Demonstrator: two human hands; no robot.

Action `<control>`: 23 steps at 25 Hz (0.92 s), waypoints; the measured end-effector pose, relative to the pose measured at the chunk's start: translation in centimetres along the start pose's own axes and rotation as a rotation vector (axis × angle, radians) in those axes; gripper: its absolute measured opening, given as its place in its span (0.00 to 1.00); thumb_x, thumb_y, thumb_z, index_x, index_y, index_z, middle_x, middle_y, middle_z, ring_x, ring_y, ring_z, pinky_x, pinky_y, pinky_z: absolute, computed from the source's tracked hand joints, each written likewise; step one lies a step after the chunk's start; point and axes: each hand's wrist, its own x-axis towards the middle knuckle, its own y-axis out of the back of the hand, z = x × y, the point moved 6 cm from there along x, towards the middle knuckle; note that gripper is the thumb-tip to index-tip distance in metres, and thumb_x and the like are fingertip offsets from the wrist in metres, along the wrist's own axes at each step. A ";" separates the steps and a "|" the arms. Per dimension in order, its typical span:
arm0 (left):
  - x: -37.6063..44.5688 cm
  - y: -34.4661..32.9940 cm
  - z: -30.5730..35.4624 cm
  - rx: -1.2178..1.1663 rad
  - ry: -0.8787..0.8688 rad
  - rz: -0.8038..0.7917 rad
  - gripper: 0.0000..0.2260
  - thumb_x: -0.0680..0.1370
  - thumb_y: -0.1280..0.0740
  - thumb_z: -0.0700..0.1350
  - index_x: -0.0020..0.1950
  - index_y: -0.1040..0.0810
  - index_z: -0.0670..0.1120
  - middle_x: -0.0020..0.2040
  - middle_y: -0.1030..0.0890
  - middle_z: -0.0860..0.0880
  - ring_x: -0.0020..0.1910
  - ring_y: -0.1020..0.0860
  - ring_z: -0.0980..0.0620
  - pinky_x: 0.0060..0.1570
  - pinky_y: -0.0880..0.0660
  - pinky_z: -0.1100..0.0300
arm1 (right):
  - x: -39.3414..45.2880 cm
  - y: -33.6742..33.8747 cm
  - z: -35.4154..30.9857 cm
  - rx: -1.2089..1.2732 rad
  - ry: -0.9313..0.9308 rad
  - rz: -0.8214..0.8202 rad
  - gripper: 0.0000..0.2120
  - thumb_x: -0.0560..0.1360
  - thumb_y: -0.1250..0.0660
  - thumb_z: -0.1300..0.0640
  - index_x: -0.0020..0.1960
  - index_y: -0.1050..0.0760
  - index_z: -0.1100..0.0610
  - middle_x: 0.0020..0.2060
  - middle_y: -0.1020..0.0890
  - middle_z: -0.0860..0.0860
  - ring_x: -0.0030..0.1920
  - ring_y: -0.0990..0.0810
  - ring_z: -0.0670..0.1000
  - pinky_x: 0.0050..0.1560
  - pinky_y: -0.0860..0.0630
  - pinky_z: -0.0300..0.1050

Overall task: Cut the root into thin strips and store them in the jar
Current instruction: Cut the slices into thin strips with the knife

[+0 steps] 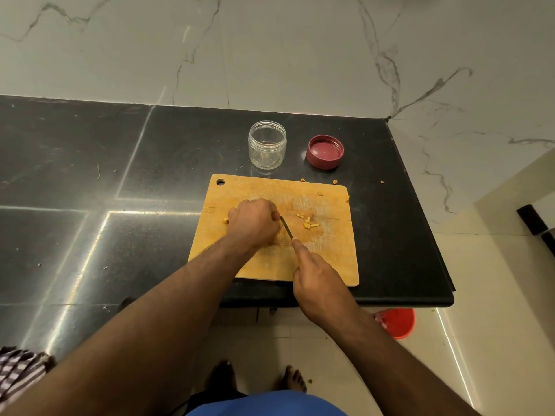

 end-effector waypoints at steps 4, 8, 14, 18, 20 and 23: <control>0.1 -0.1 -0.1 -0.014 0.022 -0.001 0.06 0.78 0.31 0.47 0.53 0.16 0.53 0.49 0.17 0.55 0.53 0.22 0.50 0.58 0.27 0.48 | 0.2 -0.1 -0.1 -0.037 -0.012 -0.032 0.27 0.82 0.49 0.57 0.80 0.50 0.49 0.61 0.26 0.54 0.55 0.25 0.53 0.55 0.25 0.50; 0.2 -0.3 -0.1 -0.025 0.030 -0.023 0.05 0.78 0.30 0.48 0.53 0.17 0.53 0.49 0.17 0.54 0.52 0.22 0.51 0.58 0.25 0.48 | -2.3 -0.1 0.4 0.013 -0.014 -0.031 0.26 0.83 0.48 0.56 0.80 0.50 0.48 0.60 0.26 0.51 0.53 0.26 0.50 0.52 0.27 0.45; -0.1 -0.3 -0.3 -0.020 -0.016 0.004 0.08 0.79 0.30 0.47 0.56 0.16 0.53 0.53 0.16 0.54 0.56 0.23 0.50 0.60 0.26 0.47 | -1.6 0.9 0.3 0.045 0.007 0.071 0.25 0.83 0.47 0.56 0.79 0.46 0.49 0.62 0.26 0.51 0.55 0.25 0.49 0.56 0.26 0.45; -0.3 -0.4 -0.6 -0.060 -0.003 0.024 0.07 0.78 0.31 0.48 0.55 0.15 0.53 0.52 0.16 0.54 0.54 0.21 0.50 0.58 0.24 0.45 | -1.0 0.2 -0.4 0.033 0.026 0.044 0.26 0.83 0.47 0.57 0.80 0.47 0.50 0.63 0.25 0.52 0.56 0.25 0.51 0.57 0.25 0.48; -0.3 -0.5 -0.6 -0.078 0.021 0.027 0.07 0.78 0.31 0.48 0.54 0.15 0.53 0.51 0.16 0.54 0.54 0.21 0.49 0.59 0.24 0.45 | -0.7 0.0 -0.5 0.030 0.017 0.042 0.25 0.83 0.48 0.57 0.80 0.47 0.50 0.62 0.25 0.53 0.56 0.25 0.52 0.57 0.25 0.49; -0.3 -0.4 -0.6 -0.067 0.043 0.024 0.07 0.78 0.30 0.48 0.54 0.15 0.53 0.51 0.16 0.55 0.55 0.22 0.49 0.60 0.26 0.45 | -0.3 0.0 -0.5 0.005 0.017 0.026 0.25 0.83 0.48 0.57 0.80 0.47 0.51 0.61 0.25 0.54 0.56 0.25 0.53 0.57 0.25 0.50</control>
